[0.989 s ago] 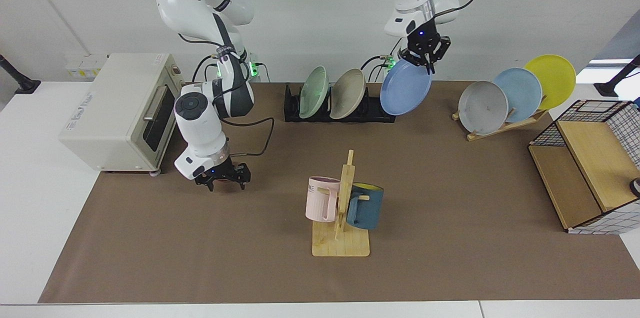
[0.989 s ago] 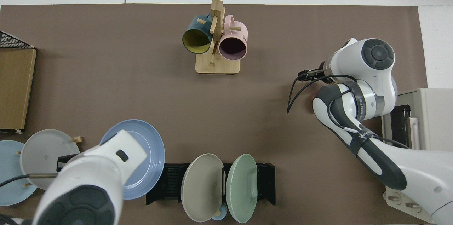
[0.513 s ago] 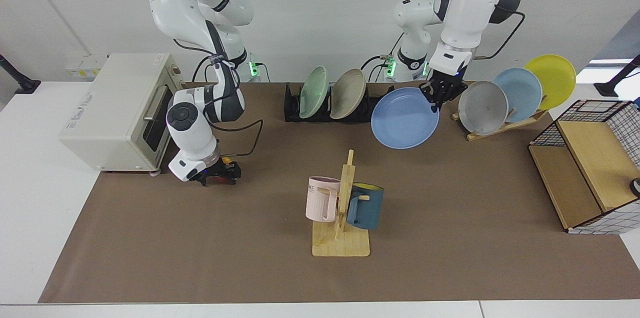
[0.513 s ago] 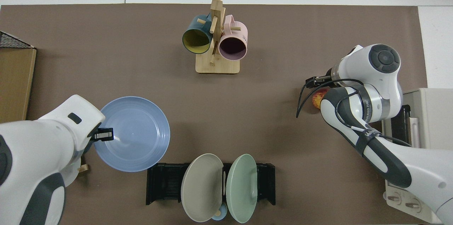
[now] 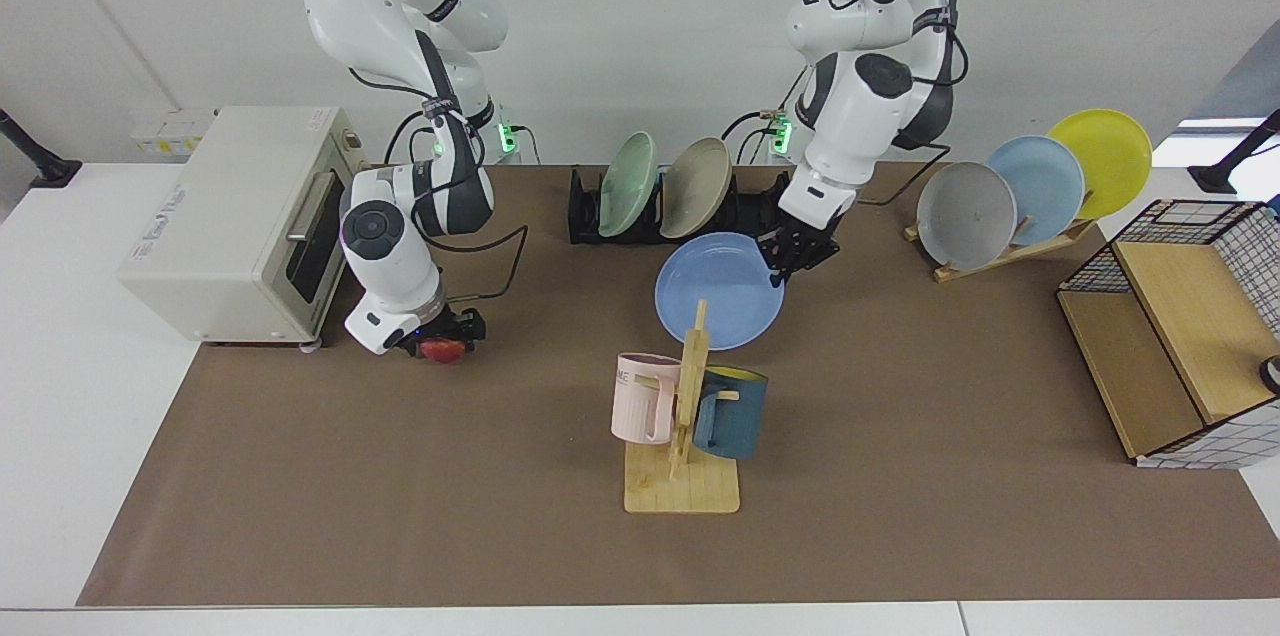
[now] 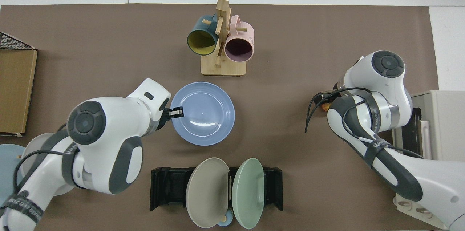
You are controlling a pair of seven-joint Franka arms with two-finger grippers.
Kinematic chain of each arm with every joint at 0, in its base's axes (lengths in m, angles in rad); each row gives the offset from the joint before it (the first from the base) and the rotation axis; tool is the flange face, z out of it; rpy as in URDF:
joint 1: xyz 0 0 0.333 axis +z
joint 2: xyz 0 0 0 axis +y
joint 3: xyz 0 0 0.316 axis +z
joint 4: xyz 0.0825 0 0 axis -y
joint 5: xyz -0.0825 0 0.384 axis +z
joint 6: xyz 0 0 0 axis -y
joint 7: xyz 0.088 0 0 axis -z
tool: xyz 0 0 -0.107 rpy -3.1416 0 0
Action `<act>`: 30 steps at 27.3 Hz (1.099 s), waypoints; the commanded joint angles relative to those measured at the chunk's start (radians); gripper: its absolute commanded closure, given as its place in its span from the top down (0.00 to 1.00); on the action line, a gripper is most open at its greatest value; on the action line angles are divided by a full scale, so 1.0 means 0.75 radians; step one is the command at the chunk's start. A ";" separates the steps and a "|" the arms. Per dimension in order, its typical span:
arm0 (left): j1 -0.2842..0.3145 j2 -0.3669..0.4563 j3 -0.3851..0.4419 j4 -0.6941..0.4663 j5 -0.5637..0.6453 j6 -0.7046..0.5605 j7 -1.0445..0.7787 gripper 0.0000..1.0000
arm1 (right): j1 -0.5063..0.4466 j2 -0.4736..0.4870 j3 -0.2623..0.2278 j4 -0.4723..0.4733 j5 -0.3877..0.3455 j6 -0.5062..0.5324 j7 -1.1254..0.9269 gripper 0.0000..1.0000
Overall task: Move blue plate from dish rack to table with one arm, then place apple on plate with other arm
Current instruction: 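Lower the blue plate onto the table with the left gripper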
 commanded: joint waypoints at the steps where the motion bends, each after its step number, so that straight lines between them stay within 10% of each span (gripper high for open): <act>1: -0.061 0.003 0.005 -0.091 -0.024 0.135 -0.036 0.00 | -0.014 -0.031 0.010 -0.029 -0.027 -0.016 -0.092 0.04; 23: -0.121 0.010 -0.016 -0.249 -0.012 0.225 0.082 0.00 | -0.003 -0.225 0.021 0.073 0.010 -0.173 0.002 0.00; 30: -0.127 0.040 -0.012 -0.178 -0.002 0.131 0.078 0.99 | -0.024 -0.354 0.019 0.086 0.088 -0.294 -0.006 0.00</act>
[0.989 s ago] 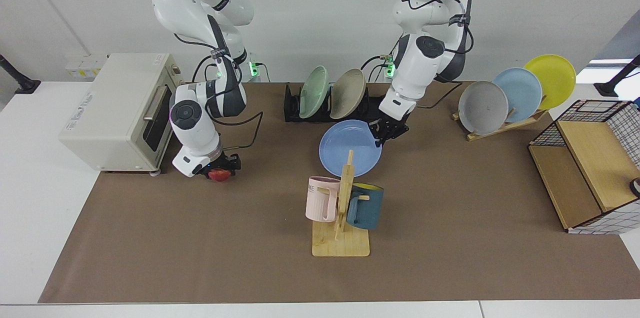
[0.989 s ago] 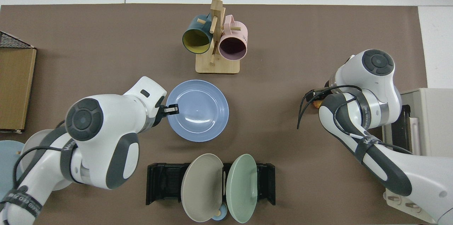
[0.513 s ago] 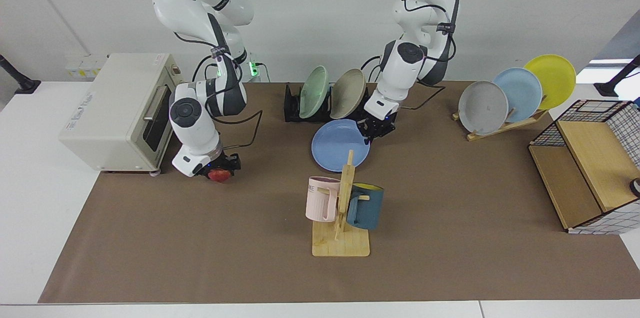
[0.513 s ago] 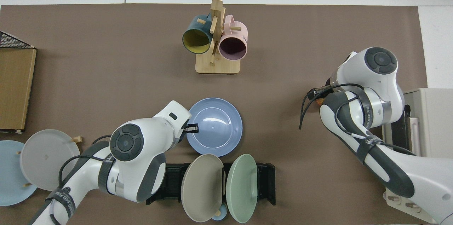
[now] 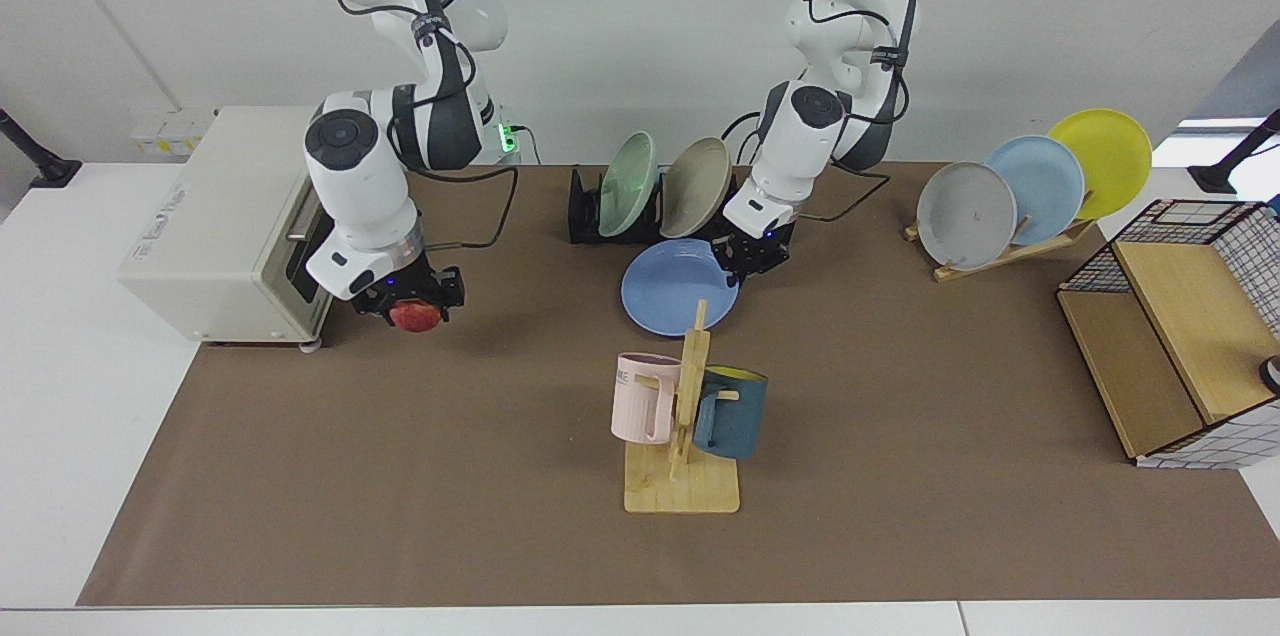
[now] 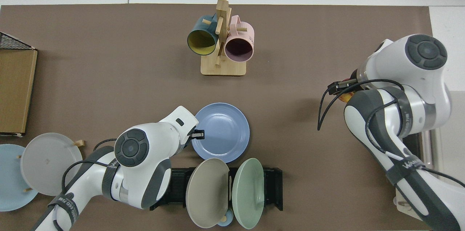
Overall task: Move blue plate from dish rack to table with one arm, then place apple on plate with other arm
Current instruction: 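Release the plate and withdraw the left gripper while the right lifts apple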
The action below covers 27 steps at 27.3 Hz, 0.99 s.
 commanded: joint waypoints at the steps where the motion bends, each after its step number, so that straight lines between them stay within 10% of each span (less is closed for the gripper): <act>1: -0.007 0.005 0.008 0.036 0.002 -0.090 0.026 1.00 | -0.030 -0.113 0.010 -0.012 0.041 -0.088 0.015 0.00; 18: 0.121 -0.001 0.093 0.596 0.315 -0.910 0.045 1.00 | -0.024 -0.171 0.010 -0.001 0.043 -0.149 0.011 0.00; 27: 0.115 -0.032 0.328 0.803 0.283 -1.244 0.245 1.00 | 0.076 -0.166 0.012 -0.003 0.126 -0.133 0.109 0.00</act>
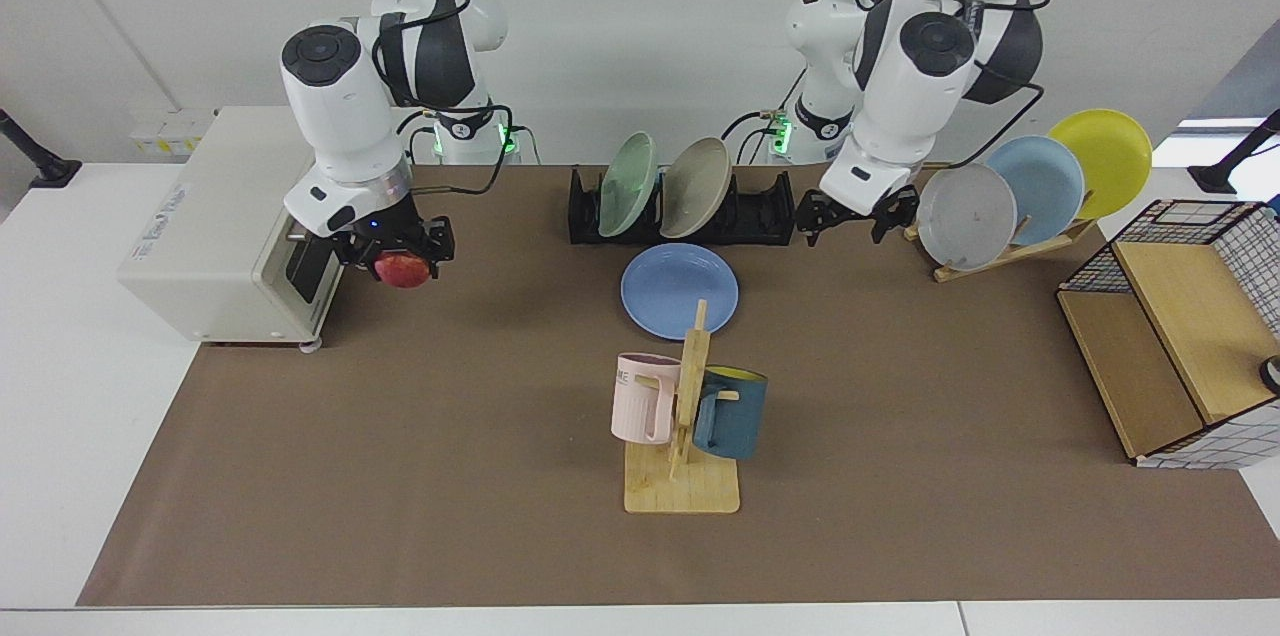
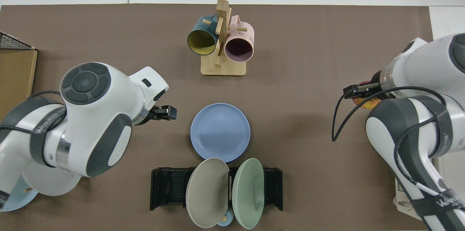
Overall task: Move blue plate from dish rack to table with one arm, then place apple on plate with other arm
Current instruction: 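Release the plate and withdraw the left gripper while the right lifts apple, then carry the apple over the blue plate with the right gripper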
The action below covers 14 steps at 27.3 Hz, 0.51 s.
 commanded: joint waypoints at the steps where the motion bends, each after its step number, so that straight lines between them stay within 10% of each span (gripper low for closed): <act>1: -0.005 -0.024 0.163 0.086 -0.030 -0.157 0.209 1.00 | 0.101 -0.002 0.009 -0.002 0.048 0.003 0.147 0.00; 14: 0.009 -0.120 0.350 0.080 -0.048 -0.168 0.400 1.00 | 0.622 0.118 0.009 0.030 0.062 0.117 0.894 0.00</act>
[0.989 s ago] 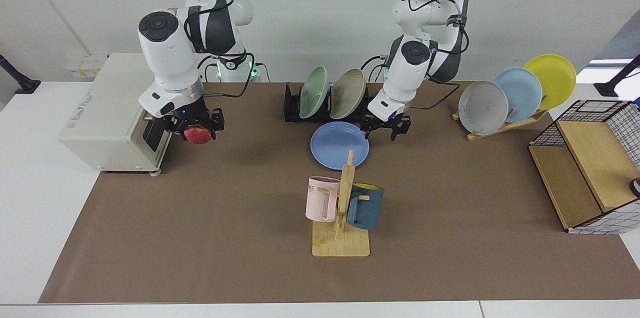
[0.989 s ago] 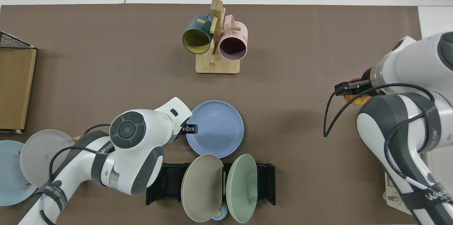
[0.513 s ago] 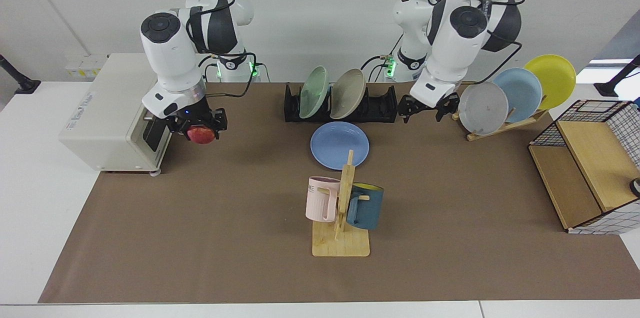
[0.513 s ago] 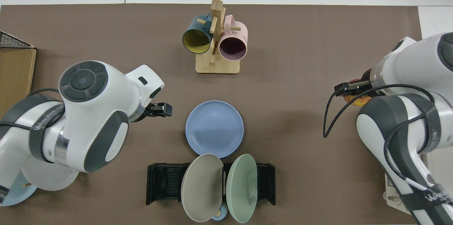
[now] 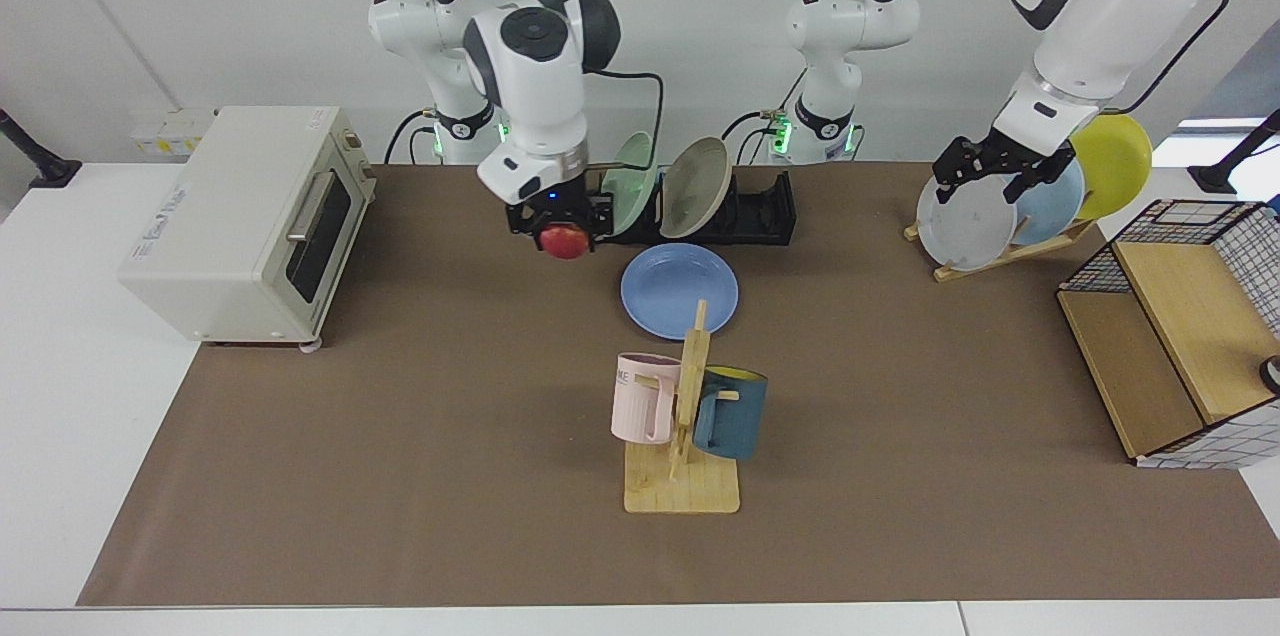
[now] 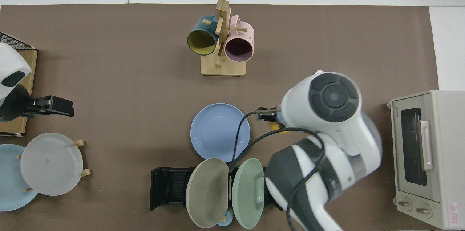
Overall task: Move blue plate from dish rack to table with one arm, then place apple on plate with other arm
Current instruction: 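Carry the apple over the blue plate with the right gripper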
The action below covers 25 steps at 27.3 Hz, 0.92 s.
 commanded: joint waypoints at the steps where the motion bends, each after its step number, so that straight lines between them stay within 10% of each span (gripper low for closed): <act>1: -0.004 -0.005 -0.006 -0.008 0.002 -0.012 0.003 1.00 | 0.146 0.104 -0.009 0.049 0.015 0.078 0.229 0.00; 25: -0.011 -0.007 -0.011 -0.010 0.004 -0.020 -0.011 1.00 | 0.351 0.432 -0.021 0.005 -0.059 0.453 0.553 0.00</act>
